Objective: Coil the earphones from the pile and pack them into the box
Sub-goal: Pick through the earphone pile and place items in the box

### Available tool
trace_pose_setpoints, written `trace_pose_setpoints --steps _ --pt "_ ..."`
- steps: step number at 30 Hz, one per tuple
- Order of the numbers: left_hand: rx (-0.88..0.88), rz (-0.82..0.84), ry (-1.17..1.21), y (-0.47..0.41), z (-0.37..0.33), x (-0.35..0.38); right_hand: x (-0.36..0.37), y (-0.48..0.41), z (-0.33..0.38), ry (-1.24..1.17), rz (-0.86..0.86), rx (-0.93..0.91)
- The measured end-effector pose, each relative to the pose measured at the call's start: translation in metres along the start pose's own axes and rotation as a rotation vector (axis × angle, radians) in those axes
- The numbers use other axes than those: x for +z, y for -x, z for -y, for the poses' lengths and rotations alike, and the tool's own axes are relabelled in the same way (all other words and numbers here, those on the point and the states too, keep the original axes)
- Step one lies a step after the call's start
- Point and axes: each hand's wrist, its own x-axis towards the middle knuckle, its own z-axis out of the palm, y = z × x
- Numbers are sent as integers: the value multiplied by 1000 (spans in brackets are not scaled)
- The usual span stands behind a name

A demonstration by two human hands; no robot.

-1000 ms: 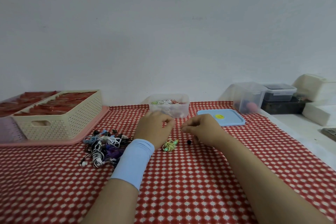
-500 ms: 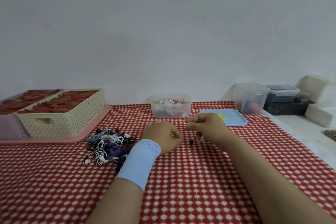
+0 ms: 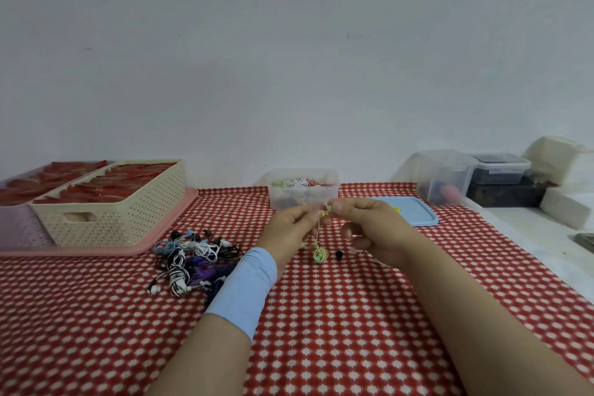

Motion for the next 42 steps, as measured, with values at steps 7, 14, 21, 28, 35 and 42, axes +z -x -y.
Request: trace_pose_setpoints --steps 7,14,21,28,35,42 --pt "12 24 15 -1 3 -1 -1 0 -1 -7 59 56" --pt "-6 39 96 -2 6 0 -3 -1 -1 25 98 71" --pt "-55 83 211 -1 6 -1 -3 1 -1 14 149 79" --pt "-81 100 306 0 7 1 -1 4 -1 49 105 48" --pt "-35 96 244 -2 6 -2 2 8 3 90 91 12" --pt "-38 121 154 -3 9 -5 0 9 4 167 49 44"
